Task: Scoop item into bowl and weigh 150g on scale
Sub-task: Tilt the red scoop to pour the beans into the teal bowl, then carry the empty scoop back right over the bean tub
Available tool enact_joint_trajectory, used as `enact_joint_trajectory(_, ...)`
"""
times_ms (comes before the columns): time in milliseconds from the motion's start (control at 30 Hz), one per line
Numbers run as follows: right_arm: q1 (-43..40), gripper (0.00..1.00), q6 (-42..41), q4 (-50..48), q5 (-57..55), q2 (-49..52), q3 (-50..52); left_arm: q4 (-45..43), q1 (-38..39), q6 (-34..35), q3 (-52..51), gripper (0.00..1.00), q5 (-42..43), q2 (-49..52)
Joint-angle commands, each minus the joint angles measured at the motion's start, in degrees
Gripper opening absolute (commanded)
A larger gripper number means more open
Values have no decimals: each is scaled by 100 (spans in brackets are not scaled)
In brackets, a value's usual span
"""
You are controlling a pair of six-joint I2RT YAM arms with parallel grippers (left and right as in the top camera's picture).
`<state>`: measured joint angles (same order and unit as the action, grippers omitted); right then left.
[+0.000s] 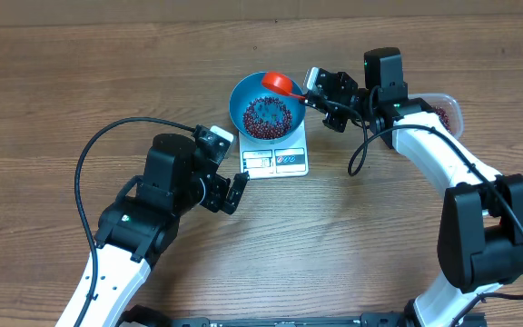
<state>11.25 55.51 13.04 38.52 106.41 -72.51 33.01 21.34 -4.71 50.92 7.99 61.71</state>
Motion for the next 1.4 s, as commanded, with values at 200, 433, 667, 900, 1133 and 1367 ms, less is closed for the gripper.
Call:
enact_joint_trajectory(200,-66,4,-1207,96,-46,-203,-35,-2,-22,-109,-17,100,83,-98)
enact_joint_trajectory(433,-485,4,-2765,435,-702,-903,-35,-2,-22,-109,-17,99,83,-98)
enact_joint_trajectory(667,-1316,4,-3193,1650,-1810,-1606,-35,-2,-22,-109,-17,99,83,-98)
enact_joint_trajectory(900,-2280,4,-3195,2774,-1928,-1714,-31,-2,-22,-107,-17,100,83,-98)
enact_joint_trajectory(1133,-2859,4,-3534,3115,-2004,-1714,-28,-2,-22,-107,-17,100,83,-98)
enact_joint_trajectory(1367,-2855,4,-3539,3333,-2006,-1698,-22,-2,-22,-109,-17,99,83,-98)
